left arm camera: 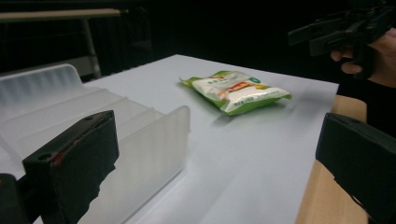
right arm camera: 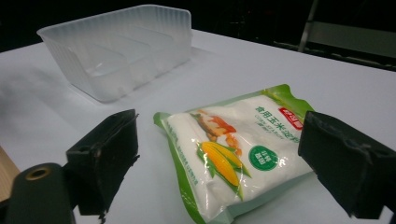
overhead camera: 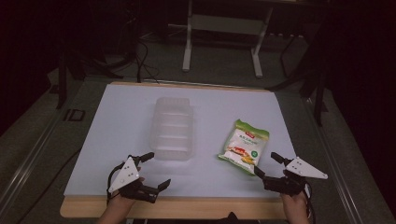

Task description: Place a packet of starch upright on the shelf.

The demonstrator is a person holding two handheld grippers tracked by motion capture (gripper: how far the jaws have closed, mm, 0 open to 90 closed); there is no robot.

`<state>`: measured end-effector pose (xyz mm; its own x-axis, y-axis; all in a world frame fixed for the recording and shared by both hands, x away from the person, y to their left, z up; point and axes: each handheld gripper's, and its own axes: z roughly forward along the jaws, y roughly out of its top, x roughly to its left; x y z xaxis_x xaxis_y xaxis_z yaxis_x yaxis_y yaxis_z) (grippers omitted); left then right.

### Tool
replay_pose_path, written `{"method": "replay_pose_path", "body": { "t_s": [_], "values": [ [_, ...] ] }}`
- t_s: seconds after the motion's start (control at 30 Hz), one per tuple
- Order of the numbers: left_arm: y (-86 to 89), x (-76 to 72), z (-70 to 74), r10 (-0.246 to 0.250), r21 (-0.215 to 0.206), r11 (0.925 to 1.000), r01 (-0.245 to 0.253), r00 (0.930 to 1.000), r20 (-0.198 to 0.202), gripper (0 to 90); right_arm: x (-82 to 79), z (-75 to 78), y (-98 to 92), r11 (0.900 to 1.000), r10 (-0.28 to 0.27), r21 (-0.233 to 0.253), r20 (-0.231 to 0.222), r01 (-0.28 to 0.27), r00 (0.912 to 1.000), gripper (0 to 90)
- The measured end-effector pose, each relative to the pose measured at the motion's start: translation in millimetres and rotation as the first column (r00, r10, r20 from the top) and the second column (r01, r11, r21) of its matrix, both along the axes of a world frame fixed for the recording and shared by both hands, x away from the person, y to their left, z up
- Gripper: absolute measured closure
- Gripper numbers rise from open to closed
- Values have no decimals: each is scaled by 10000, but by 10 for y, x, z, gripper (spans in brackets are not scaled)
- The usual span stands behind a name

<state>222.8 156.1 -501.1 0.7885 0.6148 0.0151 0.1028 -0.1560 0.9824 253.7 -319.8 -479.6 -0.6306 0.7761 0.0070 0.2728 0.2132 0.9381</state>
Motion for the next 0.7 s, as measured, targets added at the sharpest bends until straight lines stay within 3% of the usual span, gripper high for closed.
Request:
{"method": "replay_pose_path", "body": {
  "t_s": [0.1,0.13,0.17,0.2,0.33,0.4,0.43,0.5,0.53,0.7],
  "values": [
    [-6,0,1,-13,66,10000,13,10000,24,0,1,-8,9,10000,60,65,-99,-59,9999,142],
    [0,0,3,19,-35,10000,-19,10000,18,0,11,-9,21,9987,470,218,-278,-464,9985,144],
    [0,0,3,19,-35,10000,-19,10000,18,0,11,-9,21,9987,470,218,-278,-464,9985,144],
    [5,-2,4,39,-66,10000,-39,10000,24,0,-5,3,47,9960,828,349,-180,-821,9964,145],
    [5,-9,9,38,-44,10000,-38,10000,57,0,-36,33,97,9956,930,124,21,-930,9957,152],
    [1,-16,13,-10,-16,10000,10,10000,72,0,-51,54,118,9904,1365,204,36,-1366,9906,164],
    [0,-15,14,-45,-16,10000,45,10000,66,0,-72,79,135,9856,1665,285,132,-1668,9860,163],
    [-3,-7,19,-116,137,9998,114,9998,144,0,-110,135,163,9840,1746,314,304,-1755,9842,164],
    [2,6,24,-109,146,9998,106,9997,225,0,-159,217,185,9859,1625,301,650,-1647,9846,164],
    [5,25,26,-119,24,9999,119,9997,206,0,-218,370,194,9896,1437,-118,1202,-1433,9823,159]
  ]
}}
